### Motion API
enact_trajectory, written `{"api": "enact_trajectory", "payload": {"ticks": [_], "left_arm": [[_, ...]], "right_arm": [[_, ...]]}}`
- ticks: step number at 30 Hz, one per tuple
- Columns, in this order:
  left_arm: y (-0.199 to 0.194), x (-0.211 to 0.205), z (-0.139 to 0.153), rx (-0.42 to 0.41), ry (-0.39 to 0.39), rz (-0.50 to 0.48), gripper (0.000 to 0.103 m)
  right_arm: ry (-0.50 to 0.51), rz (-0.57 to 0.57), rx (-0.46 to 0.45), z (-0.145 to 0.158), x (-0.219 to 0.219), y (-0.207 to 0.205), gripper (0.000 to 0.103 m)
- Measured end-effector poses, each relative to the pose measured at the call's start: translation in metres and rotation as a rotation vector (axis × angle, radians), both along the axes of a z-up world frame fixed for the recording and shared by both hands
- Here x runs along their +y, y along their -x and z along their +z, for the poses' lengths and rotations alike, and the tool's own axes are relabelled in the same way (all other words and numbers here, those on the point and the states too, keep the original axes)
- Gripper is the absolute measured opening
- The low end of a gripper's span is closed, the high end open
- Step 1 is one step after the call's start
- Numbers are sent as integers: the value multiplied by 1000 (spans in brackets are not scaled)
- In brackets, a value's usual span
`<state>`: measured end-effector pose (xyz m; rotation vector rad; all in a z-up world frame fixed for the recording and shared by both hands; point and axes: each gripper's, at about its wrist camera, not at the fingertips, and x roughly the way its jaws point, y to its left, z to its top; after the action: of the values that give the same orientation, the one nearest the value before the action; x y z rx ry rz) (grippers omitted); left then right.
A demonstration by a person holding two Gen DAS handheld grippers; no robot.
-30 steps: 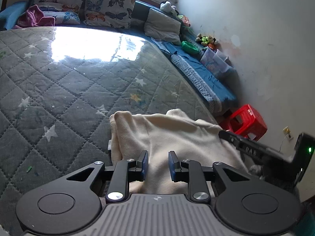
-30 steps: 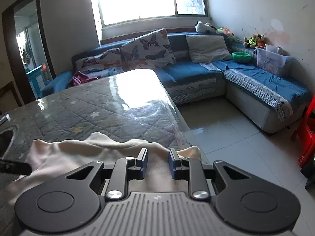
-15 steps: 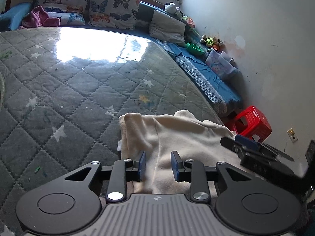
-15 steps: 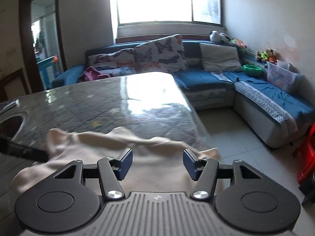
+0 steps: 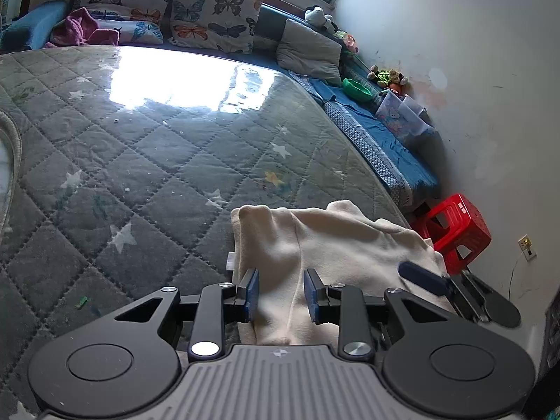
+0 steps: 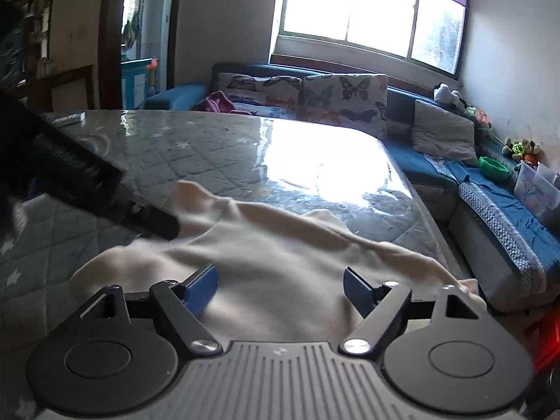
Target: Fold clothes
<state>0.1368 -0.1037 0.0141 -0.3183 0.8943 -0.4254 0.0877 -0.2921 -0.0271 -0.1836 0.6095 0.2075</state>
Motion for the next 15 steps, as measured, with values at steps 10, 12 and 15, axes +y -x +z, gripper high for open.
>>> {"api": "enact_trajectory", "payload": {"ticks": [10,12,15], "left_arm": [[10,-5,6,-50,-47,5,42],[16,-7,10,-76,-69,-4,42],[25,-11,11,-99,-83,-17,48]], "right_arm": [[-29,-20,-16,-1,-6,50,88],[-49,-45,-29,3,-13,60,88],[-99,-101,-26,5,-27,74,92]]}}
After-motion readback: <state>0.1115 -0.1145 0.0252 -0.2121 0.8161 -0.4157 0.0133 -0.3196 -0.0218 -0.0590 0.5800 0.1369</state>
